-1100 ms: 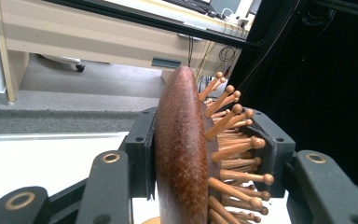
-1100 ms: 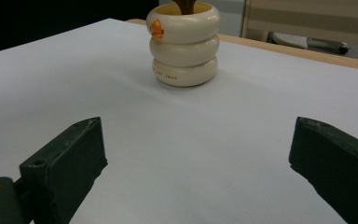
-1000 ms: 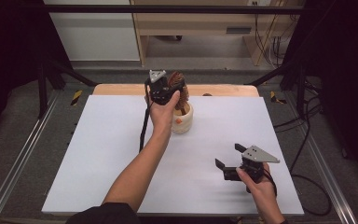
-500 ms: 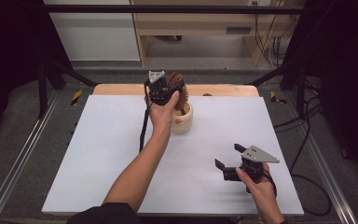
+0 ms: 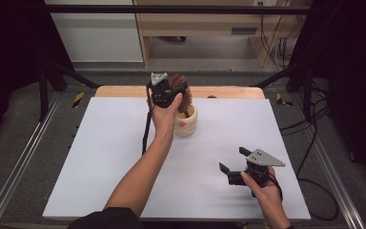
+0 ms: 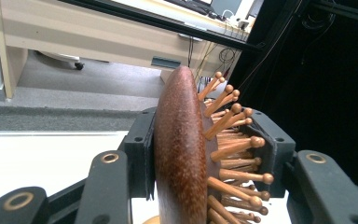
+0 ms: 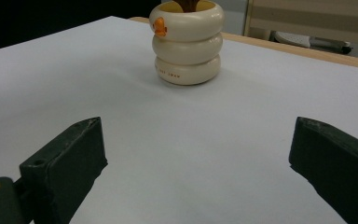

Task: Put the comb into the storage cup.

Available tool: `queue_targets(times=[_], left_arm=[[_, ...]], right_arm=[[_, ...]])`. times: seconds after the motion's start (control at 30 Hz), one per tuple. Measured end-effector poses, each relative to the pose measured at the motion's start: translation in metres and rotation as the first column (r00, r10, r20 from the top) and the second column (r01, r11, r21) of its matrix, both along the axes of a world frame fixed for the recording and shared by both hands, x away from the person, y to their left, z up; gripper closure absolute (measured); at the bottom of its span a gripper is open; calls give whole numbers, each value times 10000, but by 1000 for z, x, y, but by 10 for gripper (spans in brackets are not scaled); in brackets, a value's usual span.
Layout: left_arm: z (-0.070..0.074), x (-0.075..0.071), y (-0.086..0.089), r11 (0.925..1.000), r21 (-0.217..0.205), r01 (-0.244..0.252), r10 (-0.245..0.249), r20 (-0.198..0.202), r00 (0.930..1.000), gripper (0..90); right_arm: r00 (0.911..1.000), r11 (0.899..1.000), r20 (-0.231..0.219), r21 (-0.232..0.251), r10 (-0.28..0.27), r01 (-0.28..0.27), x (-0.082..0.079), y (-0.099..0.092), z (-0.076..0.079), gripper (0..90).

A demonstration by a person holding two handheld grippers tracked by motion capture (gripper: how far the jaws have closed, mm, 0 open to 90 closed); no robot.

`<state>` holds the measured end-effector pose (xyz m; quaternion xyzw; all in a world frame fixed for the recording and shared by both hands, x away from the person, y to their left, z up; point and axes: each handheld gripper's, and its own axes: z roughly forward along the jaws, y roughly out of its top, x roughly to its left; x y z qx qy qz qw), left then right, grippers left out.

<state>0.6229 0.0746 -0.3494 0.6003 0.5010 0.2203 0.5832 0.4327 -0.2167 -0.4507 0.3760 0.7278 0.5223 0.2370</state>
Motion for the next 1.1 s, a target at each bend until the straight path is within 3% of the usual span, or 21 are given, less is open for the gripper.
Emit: queue_targets(times=[1.1], left_arm=[[-7, 4, 18, 9988, -455, 169, -176, -147, 9997, 488]], right_arm=[[10000, 10000, -19, 5, 54, -54, 0, 2, -1, 40]])
